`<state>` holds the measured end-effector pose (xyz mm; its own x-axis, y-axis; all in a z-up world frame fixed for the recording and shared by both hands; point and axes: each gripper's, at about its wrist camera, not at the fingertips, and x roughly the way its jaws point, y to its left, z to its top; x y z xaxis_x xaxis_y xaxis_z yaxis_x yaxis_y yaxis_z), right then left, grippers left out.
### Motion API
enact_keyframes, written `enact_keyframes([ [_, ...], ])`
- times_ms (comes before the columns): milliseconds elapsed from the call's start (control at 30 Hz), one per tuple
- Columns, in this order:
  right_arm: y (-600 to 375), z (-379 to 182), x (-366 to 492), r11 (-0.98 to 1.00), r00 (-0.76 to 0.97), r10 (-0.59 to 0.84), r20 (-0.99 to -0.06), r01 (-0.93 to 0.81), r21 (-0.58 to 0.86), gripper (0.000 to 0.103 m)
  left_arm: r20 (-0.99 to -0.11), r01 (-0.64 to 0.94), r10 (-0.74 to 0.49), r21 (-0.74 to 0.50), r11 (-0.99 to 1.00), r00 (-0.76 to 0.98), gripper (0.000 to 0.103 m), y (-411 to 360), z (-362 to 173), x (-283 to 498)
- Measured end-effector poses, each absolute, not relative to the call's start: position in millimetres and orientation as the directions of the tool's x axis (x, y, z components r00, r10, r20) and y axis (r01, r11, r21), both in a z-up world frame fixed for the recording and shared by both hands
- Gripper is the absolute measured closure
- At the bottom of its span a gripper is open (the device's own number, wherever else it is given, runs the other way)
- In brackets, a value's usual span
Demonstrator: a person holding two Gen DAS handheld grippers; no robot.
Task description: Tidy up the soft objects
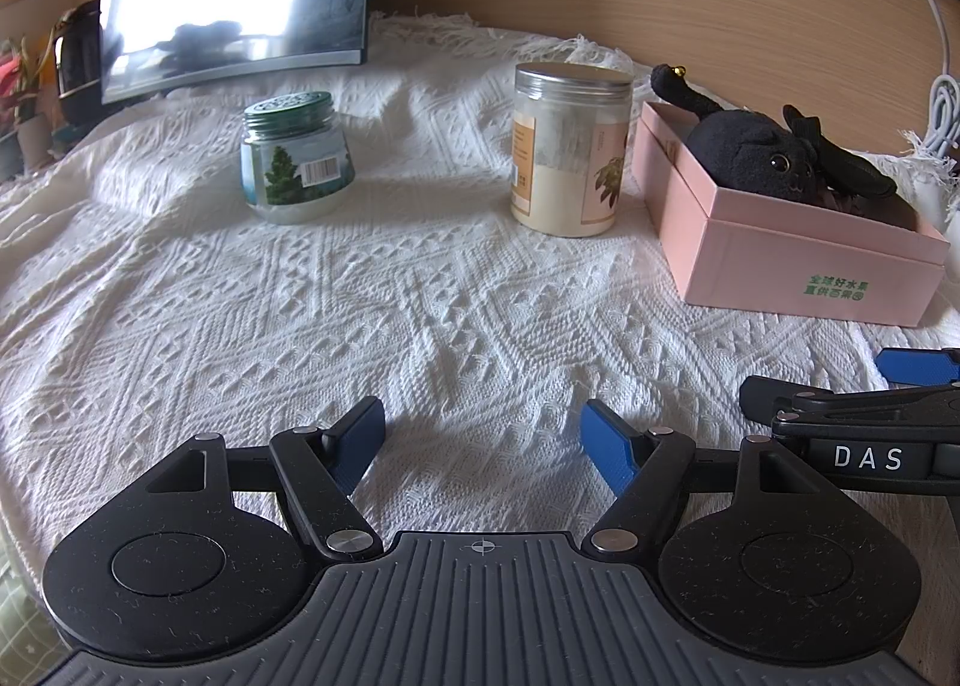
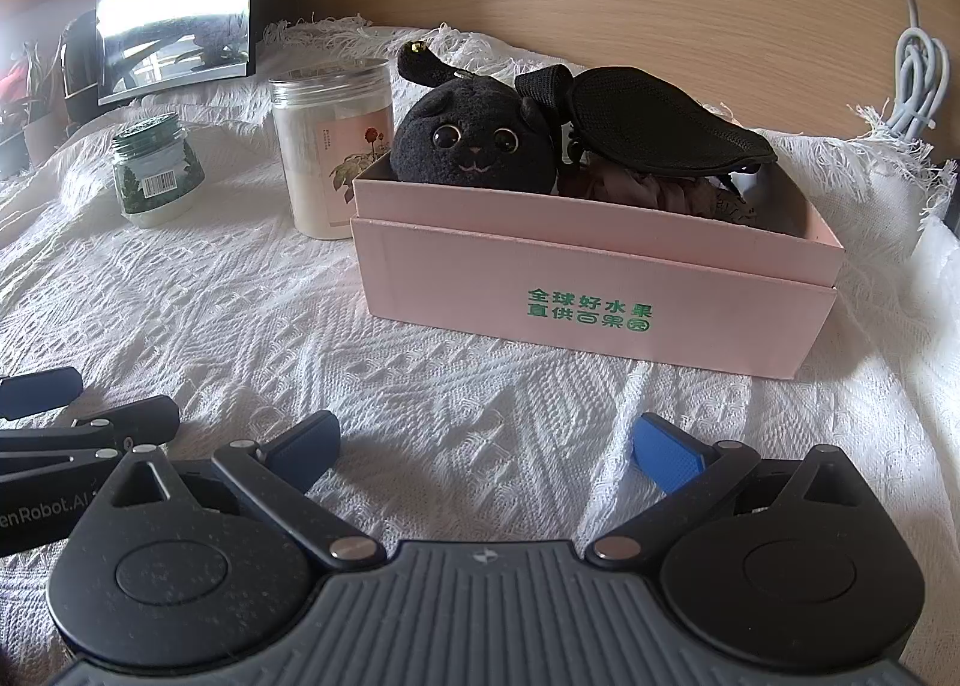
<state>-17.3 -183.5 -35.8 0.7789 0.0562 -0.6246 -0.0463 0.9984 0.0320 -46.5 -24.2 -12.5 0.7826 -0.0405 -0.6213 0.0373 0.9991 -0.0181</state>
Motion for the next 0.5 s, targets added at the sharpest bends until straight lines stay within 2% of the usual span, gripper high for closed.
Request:
enact_keyframes([
  [500, -183.5, -35.8, -17.3, 0.998, 0.779, 0.056, -0.625, -0.046, 0.032, 0.0, -0.622, 0.037, -0.044, -0.024, 0.999, 0.782, 0.026, -24.1, -12.2, -46.3],
])
